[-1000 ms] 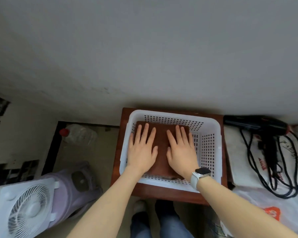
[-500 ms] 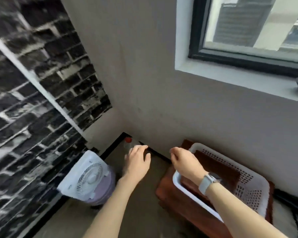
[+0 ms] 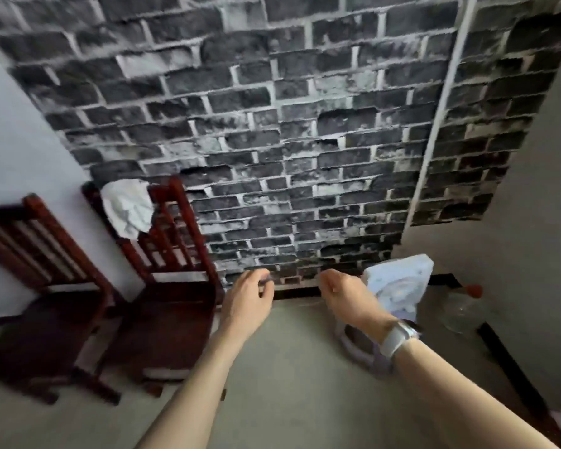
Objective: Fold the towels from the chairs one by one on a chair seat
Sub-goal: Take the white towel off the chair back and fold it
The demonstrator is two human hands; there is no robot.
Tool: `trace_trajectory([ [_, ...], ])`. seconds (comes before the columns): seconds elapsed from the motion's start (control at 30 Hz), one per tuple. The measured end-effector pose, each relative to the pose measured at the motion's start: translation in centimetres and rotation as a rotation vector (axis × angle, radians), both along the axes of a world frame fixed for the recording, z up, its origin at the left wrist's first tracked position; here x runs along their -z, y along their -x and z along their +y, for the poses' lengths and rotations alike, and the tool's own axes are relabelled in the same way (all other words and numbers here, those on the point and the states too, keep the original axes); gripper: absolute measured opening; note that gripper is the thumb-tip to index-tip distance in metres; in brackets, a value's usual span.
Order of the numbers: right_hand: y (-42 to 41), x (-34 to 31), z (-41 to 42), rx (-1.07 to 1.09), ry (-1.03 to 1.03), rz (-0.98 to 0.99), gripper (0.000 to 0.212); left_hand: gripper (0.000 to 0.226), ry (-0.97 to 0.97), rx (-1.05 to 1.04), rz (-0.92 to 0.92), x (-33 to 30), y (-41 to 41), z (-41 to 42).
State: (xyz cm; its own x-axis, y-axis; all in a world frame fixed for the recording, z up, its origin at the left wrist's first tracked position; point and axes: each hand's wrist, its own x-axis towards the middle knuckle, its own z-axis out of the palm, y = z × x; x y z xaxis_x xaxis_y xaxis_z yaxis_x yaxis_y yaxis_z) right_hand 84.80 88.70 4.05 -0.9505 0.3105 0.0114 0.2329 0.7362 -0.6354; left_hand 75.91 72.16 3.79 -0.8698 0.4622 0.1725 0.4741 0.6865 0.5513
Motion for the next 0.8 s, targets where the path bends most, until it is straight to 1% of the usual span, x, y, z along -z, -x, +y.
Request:
trace_trajectory([
  [0.17, 8.7, -0.4, -11.2, -0.243, 0.018, -0.021, 0.022, 0.029, -0.018, -0.219, 0.032, -1.3, 5.2, -13.0],
  [0.23, 12.3, -0.5, -14.7, -0.320, 0.007, -0.020, 0.027, 0.029, -0.035, -0.286, 0.045, -1.8, 7.7, -16.9],
  [0.37, 20.3, 0.1, -20.2, -0.432, -0.001, -0.018, 0.022, 0.029, -0.073, -0.398, 0.036, -1.7, 13.5, -23.0],
  [0.47, 27.7, 0.7, -23.5, -0.453, 0.010, 0.010, 0.025, 0.028, -0.112, -0.431, 0.026, -1.8, 20.0, -26.2],
  [0.57, 35.8, 0.7, -25.9, -0.422, 0.029, 0.029, 0.026, 0.031, -0.113, -0.433, 0.022, -2.8, 28.0, -28.5],
  [0.67, 43.2, 0.1, -27.3, -0.368, 0.002, 0.039, 0.026, 0.033, -0.109, -0.412, 0.021, -3.8, 35.1, -30.4],
  [0.8, 50.9, -0.4, -28.3, -0.262, -0.011, 0.024, 0.030, 0.034, -0.129, -0.363, 0.025, -4.6, 42.6, -32.2],
])
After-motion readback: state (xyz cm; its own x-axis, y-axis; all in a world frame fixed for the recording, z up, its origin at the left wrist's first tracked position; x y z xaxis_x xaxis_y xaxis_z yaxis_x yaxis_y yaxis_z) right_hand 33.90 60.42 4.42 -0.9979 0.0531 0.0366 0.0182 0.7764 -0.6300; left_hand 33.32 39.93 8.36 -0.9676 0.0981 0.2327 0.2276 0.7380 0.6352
